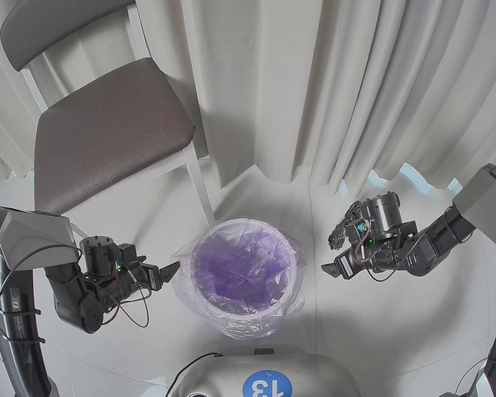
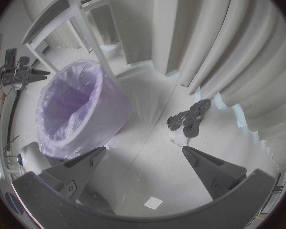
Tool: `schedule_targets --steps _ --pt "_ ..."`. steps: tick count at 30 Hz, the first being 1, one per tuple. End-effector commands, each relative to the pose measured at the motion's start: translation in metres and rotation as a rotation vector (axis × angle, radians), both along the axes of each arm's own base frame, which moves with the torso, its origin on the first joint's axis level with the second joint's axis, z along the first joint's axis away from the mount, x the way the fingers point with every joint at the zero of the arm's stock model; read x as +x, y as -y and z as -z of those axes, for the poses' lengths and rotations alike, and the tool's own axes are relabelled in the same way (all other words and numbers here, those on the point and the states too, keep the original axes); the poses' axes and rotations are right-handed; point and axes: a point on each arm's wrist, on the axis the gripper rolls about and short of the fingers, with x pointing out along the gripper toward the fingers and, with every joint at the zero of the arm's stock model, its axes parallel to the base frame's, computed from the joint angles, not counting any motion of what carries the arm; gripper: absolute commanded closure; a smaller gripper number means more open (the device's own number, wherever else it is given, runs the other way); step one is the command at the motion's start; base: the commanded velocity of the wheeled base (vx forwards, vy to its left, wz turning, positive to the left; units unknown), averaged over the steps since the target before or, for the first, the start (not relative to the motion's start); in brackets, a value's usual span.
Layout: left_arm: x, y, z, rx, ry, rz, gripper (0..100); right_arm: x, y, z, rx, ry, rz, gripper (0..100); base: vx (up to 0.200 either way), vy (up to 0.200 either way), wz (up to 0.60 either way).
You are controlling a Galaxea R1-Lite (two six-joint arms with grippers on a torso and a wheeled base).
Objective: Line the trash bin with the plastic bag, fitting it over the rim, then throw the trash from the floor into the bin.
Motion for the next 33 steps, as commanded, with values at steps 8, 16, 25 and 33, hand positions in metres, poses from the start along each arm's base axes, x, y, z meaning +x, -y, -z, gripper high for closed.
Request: schedule_targets --steps 8,16,25,33 --pt "-0.015 -0.005 0.049 0.042 -0.086 0.023 0 -0.018 -0.040 0.061 0.102 -0.008 -0.037 0 0.000 0.000 0.00" --pt "0.018 0.000 0.073 0.037 -0.073 0.024 0 0.007 -0.043 0.087 0.094 -0.017 -0.016 0 0.000 0.000 0.00" --pt "0.067 0.011 0.074 0.024 -0.087 0.032 0 0.055 -0.062 0.092 0.108 -0.009 -0.002 0 0.000 0.000 0.00" --pt "0.125 0.029 0.065 0.065 -0.090 -0.019 0 0.096 -0.070 0.095 0.095 -0.024 0.030 0 0.000 0.000 0.00"
